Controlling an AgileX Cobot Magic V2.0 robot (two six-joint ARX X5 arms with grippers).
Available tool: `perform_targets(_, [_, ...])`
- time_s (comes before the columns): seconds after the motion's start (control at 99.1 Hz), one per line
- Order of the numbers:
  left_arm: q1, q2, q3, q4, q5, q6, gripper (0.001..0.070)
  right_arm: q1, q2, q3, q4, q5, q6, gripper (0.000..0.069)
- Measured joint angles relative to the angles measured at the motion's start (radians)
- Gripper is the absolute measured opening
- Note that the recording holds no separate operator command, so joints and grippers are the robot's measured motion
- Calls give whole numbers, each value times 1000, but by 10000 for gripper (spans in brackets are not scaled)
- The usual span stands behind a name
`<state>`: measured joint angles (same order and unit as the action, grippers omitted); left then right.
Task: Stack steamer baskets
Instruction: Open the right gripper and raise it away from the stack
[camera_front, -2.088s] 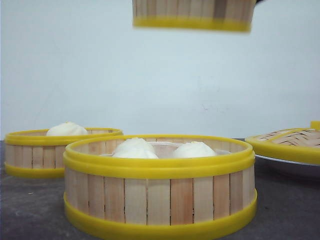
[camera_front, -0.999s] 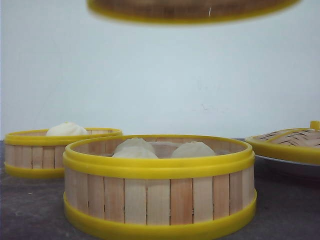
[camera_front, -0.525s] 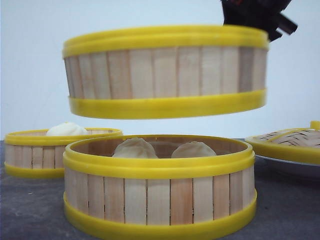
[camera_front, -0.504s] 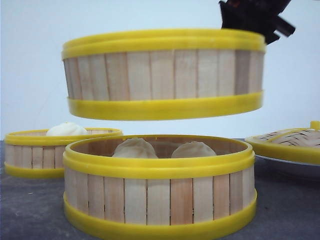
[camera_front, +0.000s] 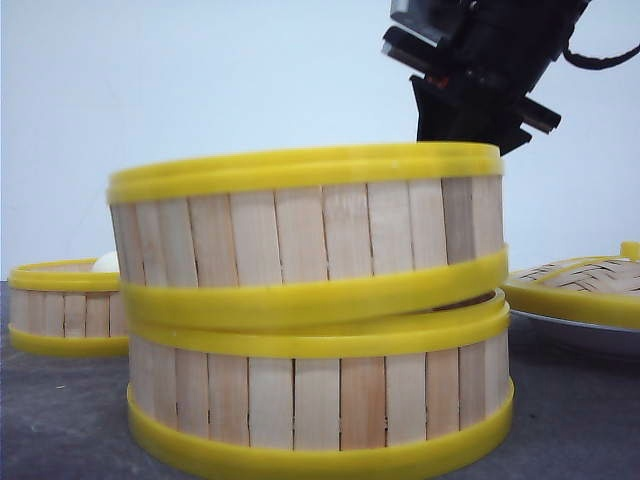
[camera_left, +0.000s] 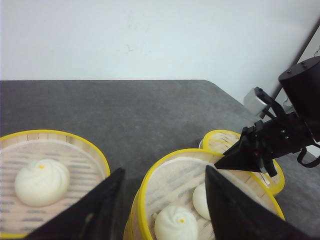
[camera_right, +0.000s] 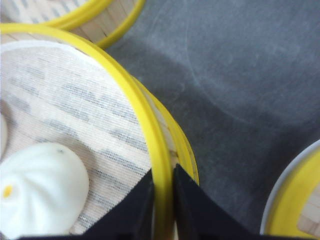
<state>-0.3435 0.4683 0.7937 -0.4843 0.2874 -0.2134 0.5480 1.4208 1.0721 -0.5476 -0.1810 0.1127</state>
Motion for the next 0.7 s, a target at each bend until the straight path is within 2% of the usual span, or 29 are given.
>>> perform_targets(0.696, [0, 0, 0, 0, 0, 4, 300, 0, 8, -2, -48, 75, -9, 31])
